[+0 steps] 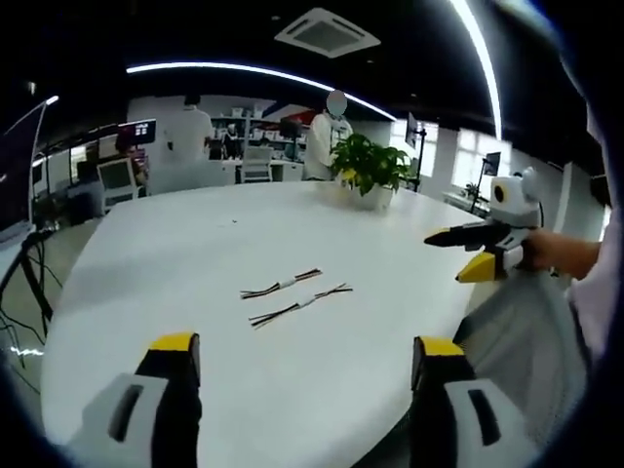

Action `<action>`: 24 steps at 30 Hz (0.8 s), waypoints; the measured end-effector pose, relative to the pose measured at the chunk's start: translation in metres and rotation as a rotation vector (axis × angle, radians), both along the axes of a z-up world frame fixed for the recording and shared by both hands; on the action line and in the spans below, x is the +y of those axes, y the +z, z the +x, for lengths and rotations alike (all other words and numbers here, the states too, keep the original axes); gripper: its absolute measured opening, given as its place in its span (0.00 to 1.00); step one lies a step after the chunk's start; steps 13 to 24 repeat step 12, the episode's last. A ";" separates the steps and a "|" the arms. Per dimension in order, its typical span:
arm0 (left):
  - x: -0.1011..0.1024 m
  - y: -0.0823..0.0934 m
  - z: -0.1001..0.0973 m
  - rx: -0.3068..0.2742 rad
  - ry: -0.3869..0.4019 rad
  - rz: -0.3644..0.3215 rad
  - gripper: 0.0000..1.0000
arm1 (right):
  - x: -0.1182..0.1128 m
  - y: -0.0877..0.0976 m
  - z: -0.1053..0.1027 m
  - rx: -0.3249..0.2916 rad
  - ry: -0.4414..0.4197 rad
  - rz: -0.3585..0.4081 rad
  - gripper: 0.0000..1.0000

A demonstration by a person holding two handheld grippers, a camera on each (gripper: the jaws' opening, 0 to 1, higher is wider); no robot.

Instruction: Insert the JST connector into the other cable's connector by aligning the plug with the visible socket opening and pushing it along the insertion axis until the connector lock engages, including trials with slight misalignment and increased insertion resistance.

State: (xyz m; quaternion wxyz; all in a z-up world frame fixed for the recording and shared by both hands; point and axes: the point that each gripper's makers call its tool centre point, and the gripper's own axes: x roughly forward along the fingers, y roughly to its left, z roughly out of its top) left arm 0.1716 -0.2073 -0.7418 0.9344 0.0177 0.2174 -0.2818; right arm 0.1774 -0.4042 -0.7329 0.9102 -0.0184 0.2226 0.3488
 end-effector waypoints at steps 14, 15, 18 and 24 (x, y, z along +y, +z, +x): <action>0.001 -0.001 0.000 0.009 0.009 0.000 0.85 | 0.000 -0.001 0.000 -0.001 -0.001 -0.007 0.84; 0.001 -0.001 0.000 0.009 0.009 0.000 0.85 | 0.000 -0.001 0.000 -0.001 -0.001 -0.007 0.84; 0.001 -0.001 0.000 0.009 0.009 0.000 0.85 | 0.000 -0.001 0.000 -0.001 -0.001 -0.007 0.84; 0.001 -0.001 0.000 0.009 0.009 0.000 0.85 | 0.000 -0.001 0.000 -0.001 -0.001 -0.007 0.84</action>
